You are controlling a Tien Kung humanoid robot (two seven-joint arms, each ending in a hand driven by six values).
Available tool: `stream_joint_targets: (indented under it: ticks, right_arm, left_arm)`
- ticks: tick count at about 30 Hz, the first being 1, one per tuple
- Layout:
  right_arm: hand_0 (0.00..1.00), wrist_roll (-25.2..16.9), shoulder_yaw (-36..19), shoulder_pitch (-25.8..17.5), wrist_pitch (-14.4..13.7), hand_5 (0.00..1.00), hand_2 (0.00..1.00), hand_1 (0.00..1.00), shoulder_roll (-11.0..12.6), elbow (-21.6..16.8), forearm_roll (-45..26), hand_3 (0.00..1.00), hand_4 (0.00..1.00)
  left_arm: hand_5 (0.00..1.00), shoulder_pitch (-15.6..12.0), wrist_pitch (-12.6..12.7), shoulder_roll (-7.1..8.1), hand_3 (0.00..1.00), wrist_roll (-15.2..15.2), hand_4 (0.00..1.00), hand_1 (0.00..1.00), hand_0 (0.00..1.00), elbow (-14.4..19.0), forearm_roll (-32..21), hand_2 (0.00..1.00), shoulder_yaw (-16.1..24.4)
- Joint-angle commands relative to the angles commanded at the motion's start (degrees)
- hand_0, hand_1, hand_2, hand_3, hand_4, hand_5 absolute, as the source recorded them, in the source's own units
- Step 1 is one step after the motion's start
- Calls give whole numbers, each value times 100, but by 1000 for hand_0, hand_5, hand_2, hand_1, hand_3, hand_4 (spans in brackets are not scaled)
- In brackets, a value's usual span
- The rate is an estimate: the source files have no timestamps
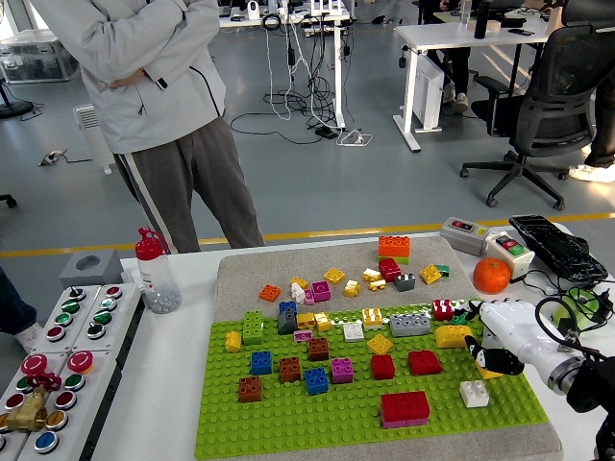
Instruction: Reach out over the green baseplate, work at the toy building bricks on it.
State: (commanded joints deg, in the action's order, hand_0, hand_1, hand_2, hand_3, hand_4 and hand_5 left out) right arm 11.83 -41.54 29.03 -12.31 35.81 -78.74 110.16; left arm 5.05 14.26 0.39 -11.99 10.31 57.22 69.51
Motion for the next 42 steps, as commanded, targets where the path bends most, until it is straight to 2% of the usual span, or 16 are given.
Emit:
stream_joint_targets:
  ticks: [5, 11, 42]
  right_arm:
    - [755, -29, 51, -77, 70, 190, 703, 716, 202, -132, 26, 732, 517]
    - [757, -45, 148, -117, 150, 193, 708, 723, 306, -138, 42, 734, 530]
    - [777, 20, 283, -70, 436, 180, 757, 761, 328, 255, 209, 764, 554]
  left_arm:
    - [998, -21, -4, -2, 445, -14, 243, 612, 669, 0, 22, 563, 4]
    - [998, -42, -9, -4, 446, -21, 243, 612, 669, 0, 24, 564, -1]
    - [998, 36, -17, -1, 447, 8, 242, 612, 668, 0, -43, 563, -37]
